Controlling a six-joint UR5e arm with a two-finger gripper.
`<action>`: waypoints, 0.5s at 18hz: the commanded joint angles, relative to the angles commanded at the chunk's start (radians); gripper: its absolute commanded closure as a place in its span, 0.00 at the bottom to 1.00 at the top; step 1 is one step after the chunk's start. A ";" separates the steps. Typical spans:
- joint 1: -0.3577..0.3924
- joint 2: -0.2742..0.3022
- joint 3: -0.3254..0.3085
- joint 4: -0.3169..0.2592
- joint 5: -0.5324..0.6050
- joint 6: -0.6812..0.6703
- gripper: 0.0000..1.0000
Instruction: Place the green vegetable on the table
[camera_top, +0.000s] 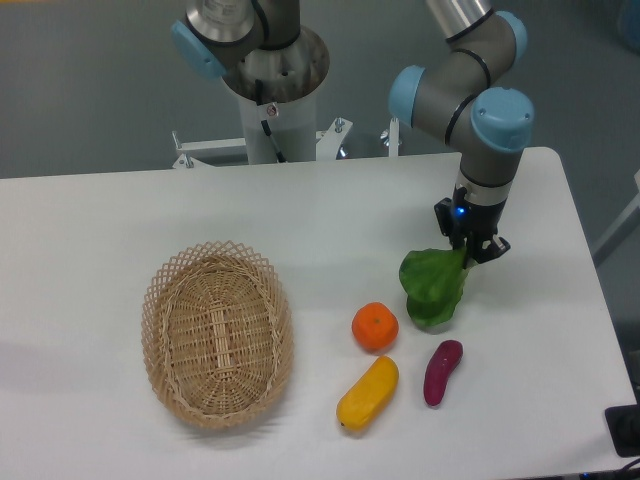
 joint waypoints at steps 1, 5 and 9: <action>0.000 0.003 0.000 0.000 0.000 -0.003 0.00; -0.009 0.032 0.027 0.002 0.000 -0.008 0.00; -0.029 0.041 0.095 -0.002 -0.003 -0.063 0.00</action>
